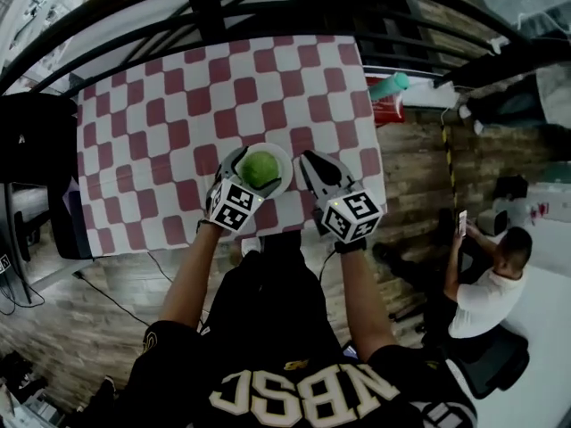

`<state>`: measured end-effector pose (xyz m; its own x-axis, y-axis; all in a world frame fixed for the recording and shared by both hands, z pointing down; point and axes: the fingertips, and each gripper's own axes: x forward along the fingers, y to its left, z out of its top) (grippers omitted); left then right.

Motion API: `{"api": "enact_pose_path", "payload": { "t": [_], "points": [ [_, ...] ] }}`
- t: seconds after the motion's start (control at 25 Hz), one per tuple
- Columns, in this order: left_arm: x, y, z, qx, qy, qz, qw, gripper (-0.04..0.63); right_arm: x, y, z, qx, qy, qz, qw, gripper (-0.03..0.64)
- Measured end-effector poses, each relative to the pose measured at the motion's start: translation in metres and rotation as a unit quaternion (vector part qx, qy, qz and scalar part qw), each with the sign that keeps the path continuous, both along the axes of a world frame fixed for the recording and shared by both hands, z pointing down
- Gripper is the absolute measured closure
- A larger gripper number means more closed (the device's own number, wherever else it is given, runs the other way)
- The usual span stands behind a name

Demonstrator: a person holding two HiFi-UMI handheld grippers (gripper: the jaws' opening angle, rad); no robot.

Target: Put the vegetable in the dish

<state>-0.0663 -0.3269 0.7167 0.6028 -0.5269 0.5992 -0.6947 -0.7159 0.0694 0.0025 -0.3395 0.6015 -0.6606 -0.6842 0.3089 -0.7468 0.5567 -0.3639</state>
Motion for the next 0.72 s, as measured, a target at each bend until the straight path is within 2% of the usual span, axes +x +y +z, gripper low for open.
{"api": "enact_pose_path", "payload": {
  "t": [0.2,0.4,0.52,0.72],
  "points": [
    [-0.022,-0.003,-0.066,0.032,0.057,-0.054,0.9964,0.124,0.002,0.013,-0.043,0.029,-0.004,0.032,0.999,0.577],
    [-0.047,0.002,-0.140,0.079,0.122,-0.102,0.9842,0.126,-0.010,0.027,-0.086,0.063,-0.009,0.055,0.996,0.578],
    [-0.058,0.012,-0.183,0.111,0.147,-0.118,0.9758,0.131,-0.021,0.039,-0.111,0.083,-0.005,0.060,0.995,0.585],
    [-0.080,0.024,-0.246,0.174,0.173,-0.148,0.9581,0.245,-0.040,0.048,-0.152,0.130,0.005,0.064,0.989,0.599]
  ]
}}
